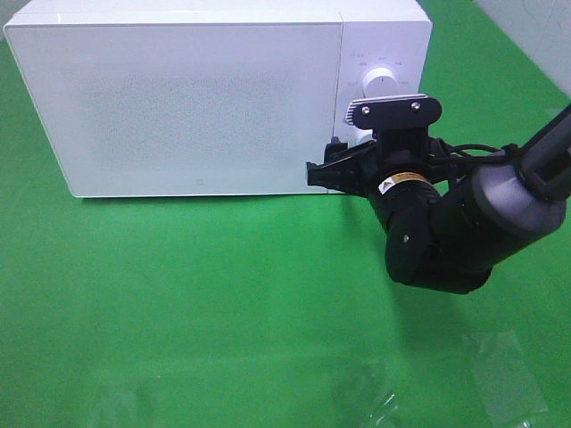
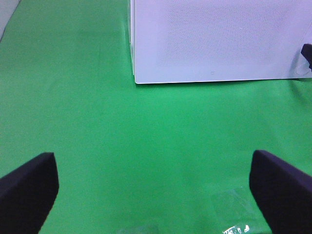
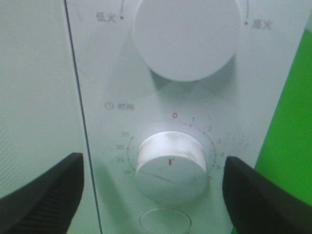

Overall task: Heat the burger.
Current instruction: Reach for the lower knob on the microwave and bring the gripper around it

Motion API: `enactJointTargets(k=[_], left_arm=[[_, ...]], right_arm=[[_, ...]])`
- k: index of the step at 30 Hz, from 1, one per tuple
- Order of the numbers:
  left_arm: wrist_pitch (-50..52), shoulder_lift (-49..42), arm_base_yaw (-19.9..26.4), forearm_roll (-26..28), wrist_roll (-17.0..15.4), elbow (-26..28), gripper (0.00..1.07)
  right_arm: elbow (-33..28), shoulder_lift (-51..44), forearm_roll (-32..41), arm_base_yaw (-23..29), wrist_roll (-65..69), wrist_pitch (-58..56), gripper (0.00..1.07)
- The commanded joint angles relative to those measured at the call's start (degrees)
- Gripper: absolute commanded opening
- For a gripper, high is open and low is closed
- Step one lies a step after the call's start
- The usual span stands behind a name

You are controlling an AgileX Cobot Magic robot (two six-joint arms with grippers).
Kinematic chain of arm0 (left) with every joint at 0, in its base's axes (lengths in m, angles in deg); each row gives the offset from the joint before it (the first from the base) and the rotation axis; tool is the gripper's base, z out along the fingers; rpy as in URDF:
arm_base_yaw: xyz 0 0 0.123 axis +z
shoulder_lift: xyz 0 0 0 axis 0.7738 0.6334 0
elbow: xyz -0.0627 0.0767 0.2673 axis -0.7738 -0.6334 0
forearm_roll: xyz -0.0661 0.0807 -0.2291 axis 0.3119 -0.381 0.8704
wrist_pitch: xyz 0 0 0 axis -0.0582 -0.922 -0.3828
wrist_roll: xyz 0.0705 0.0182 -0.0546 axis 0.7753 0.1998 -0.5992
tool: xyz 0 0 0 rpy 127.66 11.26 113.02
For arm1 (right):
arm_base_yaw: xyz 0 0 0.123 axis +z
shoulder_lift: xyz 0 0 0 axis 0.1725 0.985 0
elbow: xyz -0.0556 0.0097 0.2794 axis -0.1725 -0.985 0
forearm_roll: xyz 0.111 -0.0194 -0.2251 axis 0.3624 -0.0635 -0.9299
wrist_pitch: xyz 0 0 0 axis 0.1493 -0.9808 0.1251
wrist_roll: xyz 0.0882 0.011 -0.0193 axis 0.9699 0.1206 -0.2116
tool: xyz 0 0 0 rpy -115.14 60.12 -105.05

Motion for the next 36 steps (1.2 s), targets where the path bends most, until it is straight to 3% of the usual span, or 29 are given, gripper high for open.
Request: enactJointTargets(k=[1, 27, 30, 31, 32, 33, 34, 35, 36], left_arm=[[0.5, -0.5, 0.1, -0.2, -0.1, -0.2, 1.00], [0.5, -0.5, 0.1, -0.3, -0.1, -0.2, 1.00], [0.5, -0.5, 0.1, -0.3, -0.1, -0.2, 1.00], [0.5, -0.5, 0.1, -0.3, -0.1, -0.2, 1.00], [0.5, -0.5, 0.1, -0.3, -0.1, -0.2, 1.00], [0.5, -0.5, 0.1, -0.3, -0.1, -0.2, 1.00], [0.5, -0.5, 0.1, -0.3, -0.1, -0.2, 1.00], [0.5, -0.5, 0.1, -0.3, -0.1, -0.2, 1.00], [0.5, -0.5, 0.1, -0.3, -0.1, -0.2, 1.00]], right_arm=[[0.7, 0.1, -0.8, -0.9, 0.1, 0.1, 0.74], [3.0, 1.1, -0.8, -2.2, -1.4, 1.8, 0.72], [3.0, 1.1, -0.8, -2.2, -1.4, 1.8, 0.65], [3.0, 1.1, -0.9, -2.2, -1.4, 1.8, 0.56], [3.0, 1.1, -0.9, -2.2, -1.4, 1.8, 0.56], [3.0, 1.1, -0.9, -2.2, -1.4, 1.7, 0.43], [3.0, 1.1, -0.9, -2.2, -1.4, 1.7, 0.43], [3.0, 1.1, -1.1, -2.2, -1.2, 1.5, 0.30], [3.0, 1.1, -1.1, -2.2, -1.2, 1.5, 0.30]])
